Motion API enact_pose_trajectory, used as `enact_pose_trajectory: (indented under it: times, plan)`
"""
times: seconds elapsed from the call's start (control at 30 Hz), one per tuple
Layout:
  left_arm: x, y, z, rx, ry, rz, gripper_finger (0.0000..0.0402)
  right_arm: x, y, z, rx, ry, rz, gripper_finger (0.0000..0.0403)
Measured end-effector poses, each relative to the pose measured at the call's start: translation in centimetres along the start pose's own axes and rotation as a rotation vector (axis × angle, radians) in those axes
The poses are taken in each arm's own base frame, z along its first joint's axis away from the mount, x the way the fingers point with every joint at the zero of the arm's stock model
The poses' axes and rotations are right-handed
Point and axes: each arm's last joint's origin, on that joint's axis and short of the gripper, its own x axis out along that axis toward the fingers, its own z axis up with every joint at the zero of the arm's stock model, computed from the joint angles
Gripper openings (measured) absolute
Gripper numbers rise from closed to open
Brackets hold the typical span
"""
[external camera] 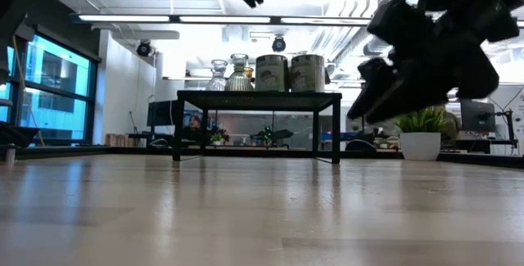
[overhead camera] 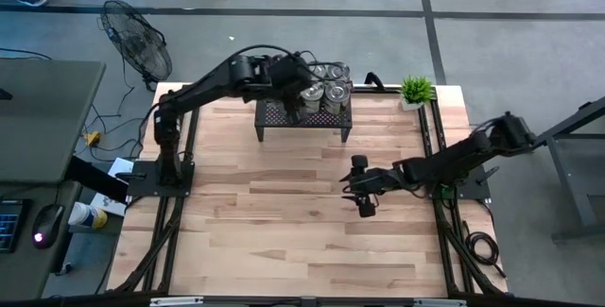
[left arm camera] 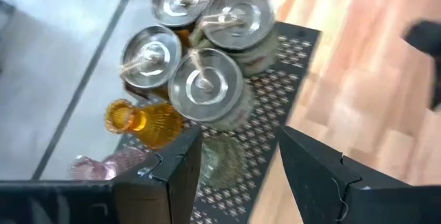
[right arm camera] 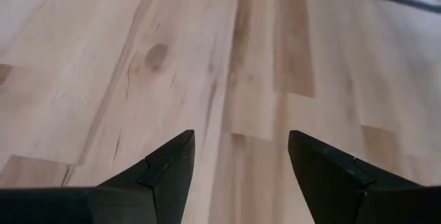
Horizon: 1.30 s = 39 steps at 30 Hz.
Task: Pick & Place candle stick holders
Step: Return to Home Position
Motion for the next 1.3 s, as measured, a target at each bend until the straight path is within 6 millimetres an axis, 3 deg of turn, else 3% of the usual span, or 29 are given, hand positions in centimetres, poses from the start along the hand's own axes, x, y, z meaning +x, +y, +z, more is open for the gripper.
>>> enact_pose_trajectory:
  times: [0.23, 0.37, 0.5, 0.67, 1.03, 1.3]
  plan:
    - [-3.0, -0.9, -0.6, 0.023, -0.047, -0.069, 0.0188, -3.8, -1.1, 0.9, -0.002, -0.030, -0.048, 0.0226]
    - [-4.3, -1.8, -1.0, 0.044, -0.067, -0.067, 0.0188, -6.1, -2.2, -0.5, 0.032, -0.072, -0.114, 0.0226]
    - [-4.3, -2.8, -2.4, 0.050, -0.053, -0.061, 0.0188, -7.8, -2.7, -2.1, 0.138, -0.191, -0.127, 0.0226]
    - [-2.9, -4.5, -5.0, 0.045, -0.101, -0.096, 0.0188, -9.2, -2.6, -3.4, 0.196, -0.331, -0.101, 0.0226]
    - [-0.8, -4.5, -16.4, -0.166, -0.399, -0.276, 0.0188, -9.0, -2.2, -6.5, 0.242, -0.471, -0.069, 0.0226]
    - [-0.1, -5.0, -23.7, -0.248, -0.591, -0.271, 0.0188, -8.7, -2.1, -7.5, 0.250, -0.492, -0.066, 0.0226]
